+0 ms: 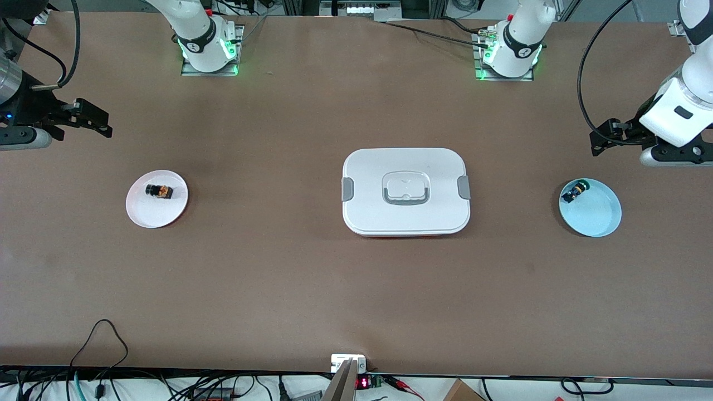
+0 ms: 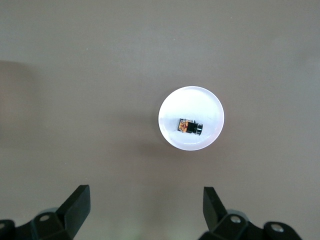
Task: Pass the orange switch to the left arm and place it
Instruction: 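Move the right gripper toward the orange switch on the white plate, then lower the right gripper over the orange switch on the plate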
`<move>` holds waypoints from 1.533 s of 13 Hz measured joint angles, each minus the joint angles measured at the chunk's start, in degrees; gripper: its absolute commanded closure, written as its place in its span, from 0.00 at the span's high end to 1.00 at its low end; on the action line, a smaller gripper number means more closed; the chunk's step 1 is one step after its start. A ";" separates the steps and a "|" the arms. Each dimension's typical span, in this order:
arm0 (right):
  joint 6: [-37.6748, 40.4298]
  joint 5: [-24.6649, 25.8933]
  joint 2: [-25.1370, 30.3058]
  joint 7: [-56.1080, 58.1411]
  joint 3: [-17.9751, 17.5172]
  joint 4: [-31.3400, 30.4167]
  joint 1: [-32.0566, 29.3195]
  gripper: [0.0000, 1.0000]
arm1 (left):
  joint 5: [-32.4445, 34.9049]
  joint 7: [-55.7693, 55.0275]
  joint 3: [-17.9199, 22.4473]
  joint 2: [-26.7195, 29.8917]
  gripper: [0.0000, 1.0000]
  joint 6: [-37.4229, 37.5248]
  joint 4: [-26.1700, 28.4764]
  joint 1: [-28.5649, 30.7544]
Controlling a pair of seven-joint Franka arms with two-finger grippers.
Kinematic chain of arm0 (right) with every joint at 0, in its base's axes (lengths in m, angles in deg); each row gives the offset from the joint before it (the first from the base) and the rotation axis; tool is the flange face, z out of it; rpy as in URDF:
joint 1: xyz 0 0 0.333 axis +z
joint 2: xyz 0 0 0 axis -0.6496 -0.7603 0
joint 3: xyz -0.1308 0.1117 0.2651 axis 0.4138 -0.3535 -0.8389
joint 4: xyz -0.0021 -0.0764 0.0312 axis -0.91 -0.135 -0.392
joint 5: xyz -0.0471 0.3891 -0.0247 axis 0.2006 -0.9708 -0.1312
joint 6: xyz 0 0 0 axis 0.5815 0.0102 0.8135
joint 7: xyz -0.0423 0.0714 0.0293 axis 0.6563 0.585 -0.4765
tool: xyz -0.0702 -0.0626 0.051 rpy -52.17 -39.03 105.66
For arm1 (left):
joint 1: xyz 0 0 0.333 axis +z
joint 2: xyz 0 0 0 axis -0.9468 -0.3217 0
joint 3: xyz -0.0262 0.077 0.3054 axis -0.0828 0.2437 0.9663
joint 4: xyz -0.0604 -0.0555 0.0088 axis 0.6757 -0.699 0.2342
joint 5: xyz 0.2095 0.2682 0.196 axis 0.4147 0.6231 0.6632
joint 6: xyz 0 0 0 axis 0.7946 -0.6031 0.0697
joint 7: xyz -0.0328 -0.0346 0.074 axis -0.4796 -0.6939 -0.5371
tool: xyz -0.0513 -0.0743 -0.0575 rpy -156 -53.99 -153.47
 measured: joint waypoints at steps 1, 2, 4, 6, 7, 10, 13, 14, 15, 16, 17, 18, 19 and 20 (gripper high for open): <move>0.03 0.00 0.00 0.00 0.00 0.00 0.00 1.00 | 0.00 0.00 -0.03 0.00 1.00 0.00 0.00 -0.02; 0.09 0.00 0.00 0.00 0.00 0.00 0.00 1.00 | 0.00 0.00 -0.04 0.00 1.00 0.00 0.00 -0.02; 0.09 0.00 -0.01 0.00 0.00 0.00 0.00 1.00 | 0.00 0.00 0.00 0.00 1.00 0.00 0.00 0.00; 0.12 0.00 -0.36 0.00 0.00 -0.01 -0.01 1.00 | 0.00 0.00 0.02 0.00 1.00 0.00 0.00 0.01; 0.10 0.00 -0.81 0.00 0.00 -0.01 -0.01 1.00 | 0.00 0.00 0.02 0.00 1.00 0.00 0.00 0.01; -0.51 0.00 -3.30 0.00 0.00 0.01 -0.01 1.00 | 0.00 0.00 0.02 -0.01 1.00 0.00 0.00 0.01; -1.34 0.00 -6.30 0.00 0.02 0.92 -0.04 1.00 | 0.00 0.00 0.02 -0.01 1.00 0.00 0.00 0.01; -1.34 0.00 -7.12 0.00 0.04 1.07 -0.11 1.00 | 0.00 0.00 0.02 -0.01 1.00 0.00 0.00 0.01; -1.36 0.00 -7.91 0.00 0.09 1.19 -0.17 1.00 | 0.00 0.00 0.02 -0.01 1.00 0.00 0.00 0.01; -1.47 0.03 -8.53 0.00 0.11 1.33 -0.17 1.00 | 0.00 0.00 0.01 -0.01 1.00 0.00 0.00 0.01; -1.91 0.22 -8.97 0.00 0.10 1.42 -0.16 1.00 | 0.00 0.00 0.00 -0.01 1.00 0.00 0.00 0.01; -3.41 0.44 -9.34 0.00 0.11 1.44 -0.19 1.00 | 0.00 0.00 0.01 -0.01 1.00 0.00 0.00 0.01; -5.82 0.44 -9.77 0.00 0.13 1.45 -0.26 1.00 | 0.00 0.00 0.01 -0.02 1.00 0.00 0.00 0.01; -7.82 0.44 -10.29 0.00 0.19 1.46 -0.30 1.00 | 0.00 0.00 0.01 -0.02 1.00 0.00 0.00 0.01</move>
